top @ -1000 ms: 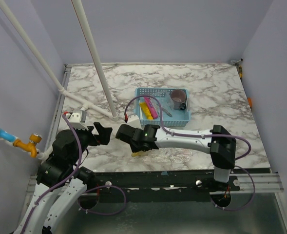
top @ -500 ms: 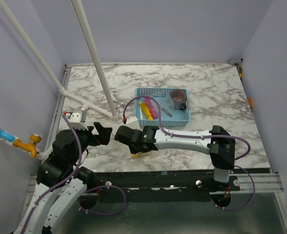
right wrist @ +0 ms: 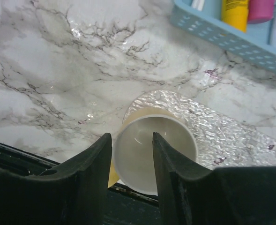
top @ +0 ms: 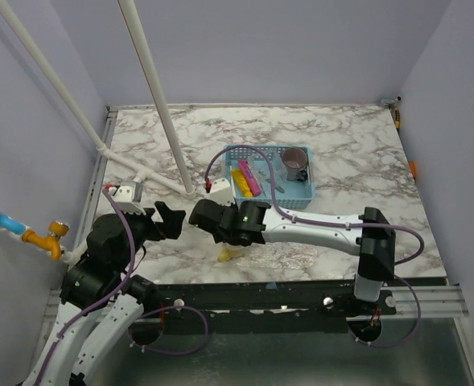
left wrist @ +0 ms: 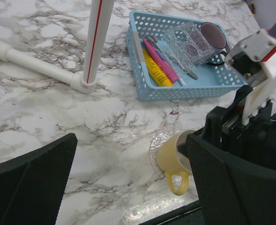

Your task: Prepare toiletry sets of a toothbrush and toothpaste on the tray

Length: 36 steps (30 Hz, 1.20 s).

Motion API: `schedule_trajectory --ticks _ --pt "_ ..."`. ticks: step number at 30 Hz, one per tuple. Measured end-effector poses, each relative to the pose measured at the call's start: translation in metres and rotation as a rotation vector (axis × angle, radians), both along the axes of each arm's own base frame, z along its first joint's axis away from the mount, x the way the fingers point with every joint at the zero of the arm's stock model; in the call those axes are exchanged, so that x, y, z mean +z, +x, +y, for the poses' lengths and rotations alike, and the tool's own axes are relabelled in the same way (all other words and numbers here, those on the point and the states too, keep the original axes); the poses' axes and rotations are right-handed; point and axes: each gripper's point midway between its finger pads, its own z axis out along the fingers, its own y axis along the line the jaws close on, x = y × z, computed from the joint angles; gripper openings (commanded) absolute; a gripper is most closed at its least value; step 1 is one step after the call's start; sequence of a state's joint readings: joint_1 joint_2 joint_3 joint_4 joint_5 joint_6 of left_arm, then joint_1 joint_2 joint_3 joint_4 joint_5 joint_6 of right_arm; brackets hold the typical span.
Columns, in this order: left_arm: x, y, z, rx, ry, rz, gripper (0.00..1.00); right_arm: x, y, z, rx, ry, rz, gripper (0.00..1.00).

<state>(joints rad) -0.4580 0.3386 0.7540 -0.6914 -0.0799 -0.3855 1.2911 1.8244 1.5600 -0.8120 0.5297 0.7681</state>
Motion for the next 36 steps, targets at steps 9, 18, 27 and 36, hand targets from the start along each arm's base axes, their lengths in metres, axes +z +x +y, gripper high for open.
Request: schedule_trajectory --ticks 9,18,27,36 --pt "0.000 0.000 0.000 0.000 0.000 0.000 0.99 0.049 0.031 -0.032 -0.043 -0.002 -0.131 0.44" --pt "0.000 0.000 0.000 0.000 0.001 0.002 0.99 0.088 0.094 -0.093 -0.176 -0.002 -0.213 0.44" --pt "-0.002 0.002 -0.001 0.000 0.005 0.011 0.99 0.086 0.169 -0.166 -0.366 -0.002 -0.222 0.44" --pt "-0.003 0.002 -0.001 0.000 0.008 0.016 0.99 0.061 0.221 -0.194 -0.466 0.044 -0.186 0.44"
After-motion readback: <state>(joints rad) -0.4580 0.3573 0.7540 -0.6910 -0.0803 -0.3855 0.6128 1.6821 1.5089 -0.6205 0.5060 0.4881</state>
